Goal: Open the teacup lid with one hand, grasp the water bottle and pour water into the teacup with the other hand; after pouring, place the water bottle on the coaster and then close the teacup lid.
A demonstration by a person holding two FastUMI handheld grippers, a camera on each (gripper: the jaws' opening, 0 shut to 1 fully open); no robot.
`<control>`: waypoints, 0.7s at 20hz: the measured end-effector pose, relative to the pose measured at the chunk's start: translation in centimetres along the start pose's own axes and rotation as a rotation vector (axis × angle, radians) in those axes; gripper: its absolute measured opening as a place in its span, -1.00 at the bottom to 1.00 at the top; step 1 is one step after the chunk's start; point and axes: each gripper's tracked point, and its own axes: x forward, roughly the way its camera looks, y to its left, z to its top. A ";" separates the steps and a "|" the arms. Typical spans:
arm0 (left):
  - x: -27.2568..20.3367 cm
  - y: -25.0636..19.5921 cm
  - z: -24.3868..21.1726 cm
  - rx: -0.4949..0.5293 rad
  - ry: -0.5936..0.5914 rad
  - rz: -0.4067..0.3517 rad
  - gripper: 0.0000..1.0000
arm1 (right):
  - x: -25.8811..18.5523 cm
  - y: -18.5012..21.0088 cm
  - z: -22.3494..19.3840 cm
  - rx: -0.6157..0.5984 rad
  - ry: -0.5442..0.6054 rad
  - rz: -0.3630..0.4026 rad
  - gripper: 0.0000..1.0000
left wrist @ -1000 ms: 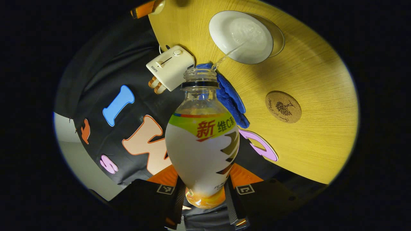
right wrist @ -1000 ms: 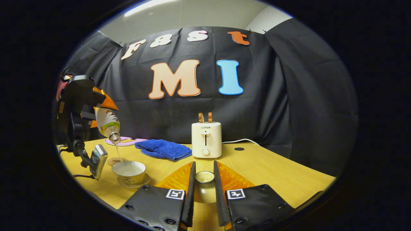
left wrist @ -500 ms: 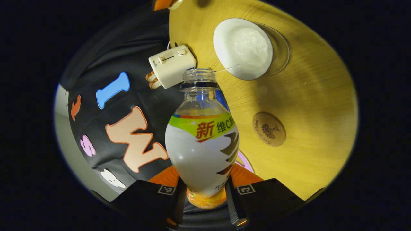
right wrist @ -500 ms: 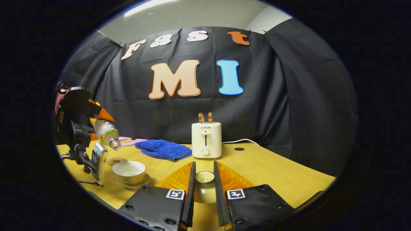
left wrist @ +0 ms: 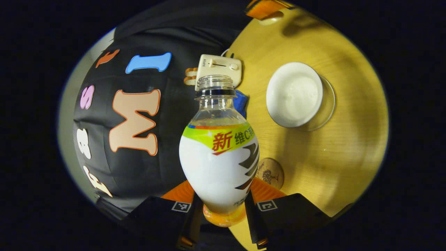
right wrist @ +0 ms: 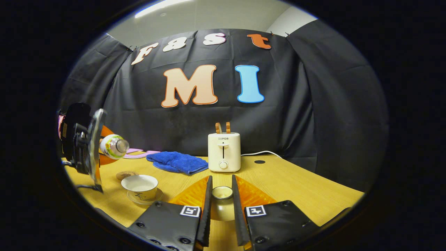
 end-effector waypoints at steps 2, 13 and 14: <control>-0.1 0.0 0.6 -0.164 -0.043 0.004 0.06 | 0.1 0.0 -0.1 0.000 0.003 0.000 -0.34; 1.9 2.2 1.6 -0.858 -0.217 0.136 0.05 | 0.0 -0.1 -0.1 -0.001 0.001 -0.003 -0.34; 2.2 2.3 1.5 -0.896 -0.232 0.149 0.05 | 0.0 -0.1 -0.1 0.000 0.001 -0.003 -0.34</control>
